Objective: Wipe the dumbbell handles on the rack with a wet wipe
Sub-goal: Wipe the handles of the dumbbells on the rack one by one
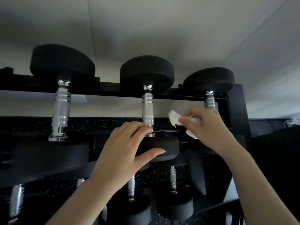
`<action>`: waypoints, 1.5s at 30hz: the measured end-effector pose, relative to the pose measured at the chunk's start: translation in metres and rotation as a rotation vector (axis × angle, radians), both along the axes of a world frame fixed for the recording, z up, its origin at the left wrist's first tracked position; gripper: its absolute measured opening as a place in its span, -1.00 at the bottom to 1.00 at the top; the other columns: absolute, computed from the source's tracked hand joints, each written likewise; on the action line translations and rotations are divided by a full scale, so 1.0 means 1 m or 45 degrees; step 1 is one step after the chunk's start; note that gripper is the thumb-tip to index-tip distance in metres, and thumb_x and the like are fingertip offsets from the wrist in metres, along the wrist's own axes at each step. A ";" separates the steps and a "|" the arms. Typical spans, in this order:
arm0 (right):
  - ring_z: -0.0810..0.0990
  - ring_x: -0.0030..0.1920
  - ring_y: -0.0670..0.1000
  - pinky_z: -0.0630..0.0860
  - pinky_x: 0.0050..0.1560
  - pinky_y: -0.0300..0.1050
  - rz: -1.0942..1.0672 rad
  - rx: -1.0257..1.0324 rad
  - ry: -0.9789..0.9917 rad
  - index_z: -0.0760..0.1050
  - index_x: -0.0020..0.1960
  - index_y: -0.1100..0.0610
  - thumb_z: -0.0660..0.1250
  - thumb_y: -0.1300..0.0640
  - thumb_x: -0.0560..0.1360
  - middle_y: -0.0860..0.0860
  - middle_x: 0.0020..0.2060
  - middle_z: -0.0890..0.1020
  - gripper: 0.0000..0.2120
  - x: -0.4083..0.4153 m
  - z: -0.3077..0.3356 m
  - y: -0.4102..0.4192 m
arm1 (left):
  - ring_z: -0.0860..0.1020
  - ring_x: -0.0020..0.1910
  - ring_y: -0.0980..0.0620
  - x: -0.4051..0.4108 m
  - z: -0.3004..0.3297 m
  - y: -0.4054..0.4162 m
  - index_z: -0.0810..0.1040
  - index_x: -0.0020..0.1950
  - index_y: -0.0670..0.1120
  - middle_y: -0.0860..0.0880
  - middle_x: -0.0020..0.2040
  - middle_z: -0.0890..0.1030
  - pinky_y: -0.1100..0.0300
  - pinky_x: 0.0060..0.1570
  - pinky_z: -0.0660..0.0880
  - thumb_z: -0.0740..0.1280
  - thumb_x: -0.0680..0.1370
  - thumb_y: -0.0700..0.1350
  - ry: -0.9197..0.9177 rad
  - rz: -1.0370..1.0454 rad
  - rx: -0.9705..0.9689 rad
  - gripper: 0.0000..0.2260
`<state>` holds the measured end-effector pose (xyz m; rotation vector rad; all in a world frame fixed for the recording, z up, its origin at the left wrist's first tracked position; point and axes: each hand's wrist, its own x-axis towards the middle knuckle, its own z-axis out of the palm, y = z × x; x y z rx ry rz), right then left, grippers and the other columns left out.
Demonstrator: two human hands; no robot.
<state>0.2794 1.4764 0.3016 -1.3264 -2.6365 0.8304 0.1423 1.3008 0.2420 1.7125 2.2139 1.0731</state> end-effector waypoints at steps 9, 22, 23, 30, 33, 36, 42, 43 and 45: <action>0.51 -0.32 -0.06 0.36 -0.37 -0.17 -0.084 0.363 -0.012 0.38 0.00 -0.02 0.18 -0.07 0.56 -0.05 -0.22 0.56 -0.86 0.081 0.007 0.063 | 0.50 0.06 0.10 0.069 0.020 0.079 0.59 0.18 -0.06 0.06 0.06 0.57 0.12 0.05 0.50 0.14 0.56 0.23 0.138 -0.169 0.031 -0.54; 0.53 -0.09 0.07 0.51 -0.19 0.02 0.215 0.366 0.250 0.45 0.07 0.09 0.22 0.04 0.57 0.05 -0.07 0.57 -0.85 0.065 -0.049 0.158 | 0.47 0.09 0.15 0.150 -0.006 0.142 0.55 0.23 -0.01 0.13 0.11 0.53 0.22 0.10 0.39 0.01 0.59 0.30 0.013 -0.029 -0.211 -0.48; 0.52 -0.06 0.09 0.51 -0.15 0.07 0.182 0.393 0.312 0.47 0.06 0.10 0.24 0.06 0.56 0.07 -0.06 0.56 -0.85 0.065 -0.055 0.159 | 0.46 0.09 0.16 0.152 -0.007 0.141 0.54 0.24 -0.01 0.14 0.11 0.52 0.25 0.11 0.38 0.01 0.59 0.30 0.002 -0.004 -0.214 -0.48; 0.47 -0.03 0.12 0.43 -0.05 0.03 -0.005 0.551 0.553 0.62 -0.10 0.18 0.43 0.19 0.41 0.12 -0.09 0.51 -0.91 0.066 -0.071 0.159 | 0.41 0.06 0.22 0.162 -0.006 0.137 0.55 0.24 -0.03 0.13 0.09 0.53 0.26 0.06 0.38 -0.01 0.60 0.31 -0.011 0.147 -0.195 -0.45; 0.52 -0.08 0.09 0.42 -0.10 -0.31 0.097 0.441 0.628 0.62 -0.11 0.23 0.39 0.30 0.43 0.11 -0.13 0.56 -0.94 0.066 -0.071 0.160 | 0.43 0.09 0.20 0.163 -0.007 0.136 0.54 0.26 -0.05 0.12 0.11 0.53 0.25 0.09 0.41 0.02 0.59 0.31 -0.022 0.157 -0.172 -0.44; 0.56 -0.11 0.06 0.37 -0.13 -0.40 0.079 0.427 0.684 0.62 -0.12 0.24 0.37 0.31 0.43 0.10 -0.13 0.59 -0.93 0.061 -0.068 0.161 | 0.44 0.10 0.17 0.164 -0.007 0.136 0.53 0.26 -0.07 0.10 0.12 0.52 0.23 0.15 0.37 0.07 0.58 0.32 -0.025 0.158 -0.144 -0.45; 0.56 -0.19 -0.01 0.42 -0.19 -0.36 0.086 0.439 0.682 0.63 -0.16 0.23 0.39 0.31 0.40 0.08 -0.16 0.62 -0.95 0.052 -0.066 0.162 | 0.46 0.08 0.16 0.169 -0.007 0.134 0.56 0.22 -0.06 0.11 0.10 0.53 0.21 0.12 0.39 0.09 0.57 0.30 -0.037 0.181 -0.132 -0.47; 0.54 -0.19 -0.05 0.39 -0.18 -0.44 0.126 0.407 0.647 0.63 -0.15 0.22 0.40 0.31 0.40 0.07 -0.15 0.62 -0.94 0.054 -0.064 0.163 | 0.46 0.08 0.16 0.169 -0.008 0.134 0.56 0.22 -0.06 0.12 0.09 0.52 0.21 0.11 0.39 0.09 0.57 0.31 -0.043 0.184 -0.132 -0.47; 0.49 -0.18 -0.13 0.37 -0.16 -0.51 0.211 0.317 0.561 0.64 -0.13 0.20 0.41 0.29 0.40 0.03 -0.12 0.61 -0.93 0.061 -0.058 0.165 | 0.46 0.09 0.16 0.170 -0.008 0.134 0.55 0.22 -0.06 0.11 0.09 0.52 0.19 0.11 0.39 0.09 0.57 0.30 -0.053 0.186 -0.128 -0.48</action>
